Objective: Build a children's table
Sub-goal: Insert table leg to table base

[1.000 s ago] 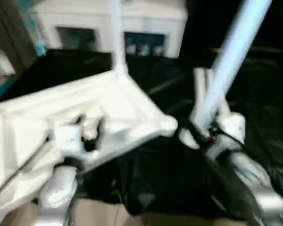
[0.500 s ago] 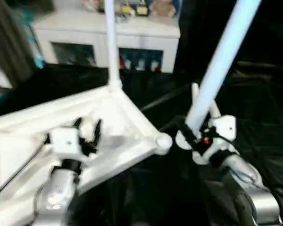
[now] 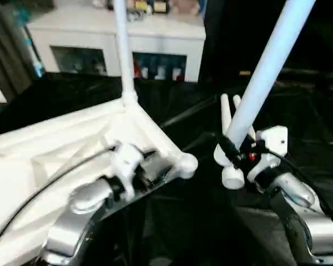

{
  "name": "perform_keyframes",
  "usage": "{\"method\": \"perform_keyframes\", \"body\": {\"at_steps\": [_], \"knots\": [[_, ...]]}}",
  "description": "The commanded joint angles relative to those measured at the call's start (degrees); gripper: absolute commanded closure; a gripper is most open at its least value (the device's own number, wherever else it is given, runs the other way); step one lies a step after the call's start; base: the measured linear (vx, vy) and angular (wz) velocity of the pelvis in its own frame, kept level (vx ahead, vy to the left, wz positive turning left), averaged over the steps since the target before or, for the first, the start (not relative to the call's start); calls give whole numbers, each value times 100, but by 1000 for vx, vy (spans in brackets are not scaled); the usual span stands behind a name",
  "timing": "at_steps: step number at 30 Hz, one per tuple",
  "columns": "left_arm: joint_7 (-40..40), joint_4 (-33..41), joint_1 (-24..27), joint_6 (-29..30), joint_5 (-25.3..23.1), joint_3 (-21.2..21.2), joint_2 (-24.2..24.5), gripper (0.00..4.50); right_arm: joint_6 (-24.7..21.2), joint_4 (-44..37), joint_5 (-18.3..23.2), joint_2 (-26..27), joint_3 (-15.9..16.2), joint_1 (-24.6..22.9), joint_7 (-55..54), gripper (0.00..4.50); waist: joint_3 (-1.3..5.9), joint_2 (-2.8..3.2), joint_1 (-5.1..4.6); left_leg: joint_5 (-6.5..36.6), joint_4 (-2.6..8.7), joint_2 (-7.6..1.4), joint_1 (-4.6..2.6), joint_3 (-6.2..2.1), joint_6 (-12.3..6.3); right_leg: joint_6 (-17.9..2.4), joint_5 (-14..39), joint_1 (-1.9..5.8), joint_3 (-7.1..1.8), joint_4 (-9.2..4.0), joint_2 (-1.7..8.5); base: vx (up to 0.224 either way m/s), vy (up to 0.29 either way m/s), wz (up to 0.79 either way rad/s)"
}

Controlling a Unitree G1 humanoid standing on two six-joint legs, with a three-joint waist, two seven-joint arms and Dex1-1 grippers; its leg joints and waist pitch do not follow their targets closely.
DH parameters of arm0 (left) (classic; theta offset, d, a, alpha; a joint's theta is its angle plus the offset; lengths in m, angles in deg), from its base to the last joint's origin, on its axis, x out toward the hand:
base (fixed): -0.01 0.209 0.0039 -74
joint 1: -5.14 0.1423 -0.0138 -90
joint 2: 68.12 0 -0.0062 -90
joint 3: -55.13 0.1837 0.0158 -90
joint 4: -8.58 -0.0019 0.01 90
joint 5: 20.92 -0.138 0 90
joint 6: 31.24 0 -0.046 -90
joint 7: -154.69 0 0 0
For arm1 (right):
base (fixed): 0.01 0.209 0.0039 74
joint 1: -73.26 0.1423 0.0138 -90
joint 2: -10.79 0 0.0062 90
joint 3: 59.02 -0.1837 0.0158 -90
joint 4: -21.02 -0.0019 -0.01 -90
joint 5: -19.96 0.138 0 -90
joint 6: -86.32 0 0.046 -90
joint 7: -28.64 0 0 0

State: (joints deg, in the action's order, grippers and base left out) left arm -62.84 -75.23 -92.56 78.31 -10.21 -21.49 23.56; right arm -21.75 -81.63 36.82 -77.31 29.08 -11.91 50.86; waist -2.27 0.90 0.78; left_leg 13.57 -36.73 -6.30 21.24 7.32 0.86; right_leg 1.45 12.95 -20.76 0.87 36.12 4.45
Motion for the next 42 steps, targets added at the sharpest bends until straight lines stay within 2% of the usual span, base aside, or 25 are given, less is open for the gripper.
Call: {"method": "perform_keyframes", "body": {"at_steps": [1, 3, 4, 5, 6, 7, 9, 12, 13, 15, 16, 18, 21, 22, 29, 30, 31, 33, 35, 37, 38, 39, 40, 42], "knots": [[48, -237, -305, 192, -219, 64, 53, 70, 60, 44, -88, -32, -106, 50, -26, 259, 188, 30, 10, 2042, 661, -516, -69, -222, 288, -1006, 1866, 82, -221, -521, 404, 0, 0, 0], [-39, -342, -493, 446, -261, 181, 151, 70, 58, 23, -81, -7, -127, 29, -55, 259, 177, 11, 0, 2057, 670, -515, -55, -214, 307, -990, 1902, 76, -223, -536, 407, 0, 0, 0], [-74, -415, -588, 600, -302, 238, 210, 96, 65, 13, -71, -4, -115, 12, -70, 259, 192, 28, 12, 1957, 662, -507, -56, -214, 279, -1006, 1816, 66, -227, -531, 407, 0, 0, 0], [-116, -467, -635, 659, -331, 282, 252, 96, 70, 3, -68, 0, -103, -5, -81, 259, 191, 44, 13, 1921, 663, -506, -45, -217, 268, -1023, 1772, 75, -227, -525, 412, 0, 0, 0], [-125, -516, -661, 704, -384, 318, 284, 104, 79, -3, -72, 5, -87, -20, -89, 259, 193, 33, 7, 1883, 662, -503, -34, -211, 253, -1036, 1735, 82, -225, -526, 406, 0, 0, 0], [-156, -615, -709, 794, -480, 394, 353, 110, 101, -17, -87, 18, -50, -54, -106, 259, 203, 64, 4, 1800, 668, -508, -19, -219, 228, -1065, 1599, 98, -220, -514, 407, 0, 0, 0], [-179, -679, -740, 877, -530, 442, 392, 122, 118, -24, -106, 29, -23, -76, -118, 259, 221, 44, -4, 1636, 651, -508, -8, -205, 155, -1149, 1341, 114, -223, -496, 409, 0, 0, 0], [-208, -662, -729, 956, -531, 468, 423, 146, 120, -28, -111, 36, -19, -82, -123, 259, 245, 64, 5, 1295, 624, -525, -14, -182, 7, -1326, 865, 115, -216, -465, 409, 0, 0, 0], [-260, -574, -685, 1074, -471, 467, 440, 153, 132, -23, -149, 62, -24, -97, -151, 259, 249, 97, 6, 1172, 628, -534, 7, -184, -36, -1444, 515, 142, -202, -435, 398, 0, 0, 0], [-232, -524, -671, 1188, -427, 454, 441, 164, 144, -20, -169, 72, -22, -110, -170, 259, 266, 102, 25, 1013, 612, -528, 0, -169, -105, -1507, 277, 153, -196, -412, 399, 0, 0, 0], [-186, -478, -664, 1279, -387, 432, 434, 182, 151, -23, -174, 82, -19, -127, -189, 259, 280, 124, 55, 787, 596, -526, -5, -156, -227, -1584, 49, 171, -189, -400, 407, 0, 0, 0], [-168, -462, -667, 1316, -377, 420, 430, 199, 153, -26, -171, 91, -16, -135, -198, 259, 271, 129, 64, 749, 602, -532, -8, -149, -271, -1621, 11, 165, -184, -402, 400, 0, 0, 0], [-189, -413, -667, 1413, -360, 401, 439, 228, 159, -45, -183, 142, 33, -177, -227, 259, 255, 140, 101, 932, 623, -548, -32, -125, -264, -1625, 226, 145, -187, -424, 393, 0, 0, 0], [-227, -382, -656, 1480, -367, 411, 463, 234, 169, -50, -194, 157, 54, -196, -233, 259, 243, 144, 118, 1107, 645, -562, -45, -111, -191, -1589, 423, 133, -193, -446, 391, 0, 0, 0], [-266, -156, -557, 1811, -349, 394, 572, 296, 172, -57, -213, 171, 51, -214, -232, 259, 209, 144, 119, 1487, 694, -561, -52, -113, 24, -1396, 958, 103, -213, -493, 394, 0, 0, 0], [-235, -89, -529, 1863, -318, 376, 580, 296, 177, -49, -216, 168, 47, -213, -240, 259, 210, 123, 116, 1481, 696, -562, -53, -109, 35, -1372, 979, 99, -217, -501, 391, 0, 0, 0], [-225, -69, -516, 1875, -300, 370, 579, 318, 177, -45, -217, 168, 46, -209, -243, 259, 212, 134, 122, 1430, 697, -562, -53, -110, 31, -1370, 946, 102, -218, -499, 397, 0, 0, 0], [-225, -69, -516, 1875, -300, 370, 579, 320, 177, -45, -217, 168, 46, -209, -243, 259, 221, 134, 124, 1346, 700, -558, -53, -102, 7, -1359, 871, 106, -216, -503, 391, 0, 0, 0], [-282, -43, -477, 1879, -325, 454, 630, 354, 147, -44, -210, 156, 64, -166, -215, 259, 238, 120, 133, 1003, 689, -561, -35, -95, -103, -1406, 478, 130, -216, -479, 395, 0, 0, 0], [-288, -42, -474, 1880, -330, 464, 636, 360, 143, -44, -209, 155, 67, -160, -211, 259, 243, 123, 135, 854, 680, -558, -36, -89, -180, -1443, 307, 132, -208, -471, 390, 0, 0, 0], [-310, -26, -471, 1913, -332, 492, 650, 363, 134, -34, -157, 150, 85, -118, -142, 260, 246, 151, 141, 807, 678, -562, -39, -90, -206, -1478, 240, 137, -204, -460, 394, 0, 0, 0], [-332, -26, -486, 1946, -344, 528, 666, 372, 77, -23, -63, 136, 134, -14, -10, 260, 242, 141, 134, 812, 682, -564, -35, -91, -217, -1484, 228, 137, -201, -463, 387, 0, 0, 0], [-346, -31, -503, 1967, -350, 547, 674, 383, 35, -13, 3, 126, 168, 61, 81, 260, 237, 181, 122, 908, 688, -563, -36, -101, -213, -1517, 251, 143, -191, -458, 383, 0, 0, 0], [-355, -36, -514, 1980, -355, 559, 679, 394, 8, -7, 43, 121, 190, 109, 136, 260, 230, 159, 113, 979, 692, -564, -40, -93, -207, -1528, 337, 143, -197, -471, 387, 0, 0, 0]]}}
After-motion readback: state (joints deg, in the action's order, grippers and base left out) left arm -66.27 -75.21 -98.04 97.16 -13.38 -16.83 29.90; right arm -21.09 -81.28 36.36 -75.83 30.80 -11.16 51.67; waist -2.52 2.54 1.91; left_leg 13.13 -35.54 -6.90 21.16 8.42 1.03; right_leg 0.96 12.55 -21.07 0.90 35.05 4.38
